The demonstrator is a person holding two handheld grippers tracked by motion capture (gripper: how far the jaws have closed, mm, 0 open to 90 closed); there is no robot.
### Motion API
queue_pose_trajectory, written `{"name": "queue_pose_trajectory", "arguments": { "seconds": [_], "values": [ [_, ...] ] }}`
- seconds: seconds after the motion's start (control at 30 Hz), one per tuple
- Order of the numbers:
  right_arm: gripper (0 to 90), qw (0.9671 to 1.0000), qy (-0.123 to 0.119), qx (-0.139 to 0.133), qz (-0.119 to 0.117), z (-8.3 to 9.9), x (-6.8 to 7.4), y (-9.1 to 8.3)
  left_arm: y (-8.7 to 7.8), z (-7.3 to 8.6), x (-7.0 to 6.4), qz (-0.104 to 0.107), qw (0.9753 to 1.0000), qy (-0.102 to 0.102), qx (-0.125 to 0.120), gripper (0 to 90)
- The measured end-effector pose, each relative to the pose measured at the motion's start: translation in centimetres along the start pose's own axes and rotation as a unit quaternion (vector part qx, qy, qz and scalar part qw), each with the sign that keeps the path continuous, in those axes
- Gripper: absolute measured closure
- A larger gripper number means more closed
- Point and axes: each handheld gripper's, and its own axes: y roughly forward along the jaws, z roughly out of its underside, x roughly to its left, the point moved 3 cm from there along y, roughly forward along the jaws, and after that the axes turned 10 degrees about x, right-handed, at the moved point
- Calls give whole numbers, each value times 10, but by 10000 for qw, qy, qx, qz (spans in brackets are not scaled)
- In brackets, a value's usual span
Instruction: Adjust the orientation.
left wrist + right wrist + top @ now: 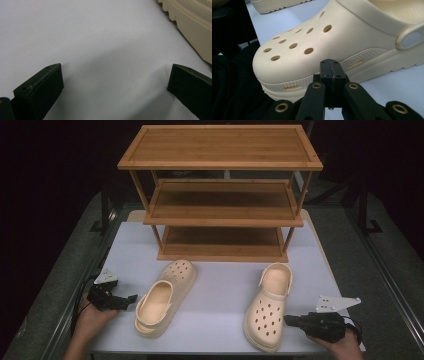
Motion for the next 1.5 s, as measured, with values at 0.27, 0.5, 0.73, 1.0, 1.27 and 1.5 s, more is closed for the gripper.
{"name": "queue_pose_trajectory", "arguments": {
  "seconds": [0.27, 0.5, 0.73, 1.0, 1.27, 1.5],
  "values": [
    [898, 9999, -116, 77, -61, -9, 4, 8, 0, 0, 0, 0, 10000, 0, 1, 0],
    [899, 9996, -258, 113, -79, -20, 8, 20, 0, 0, 0, -4, 10000, 5, 3, 0],
    [899, 9991, -393, 122, -113, -33, 11, 33, 0, 0, 0, -9, 10000, 6, 3, 0],
    [899, 9983, -540, 183, -129, -48, 15, 47, 0, 0, 0, -9, 10000, 7, 5, 0],
    [899, 9970, -740, 163, -135, -69, 19, 62, 0, 0, 0, -11, 10000, 10, 6, 0],
    [900, 9955, -918, 135, -188, -88, 26, 79, 0, 0, 0, -10, 10000, 10, 5, 0]
  ]
}}
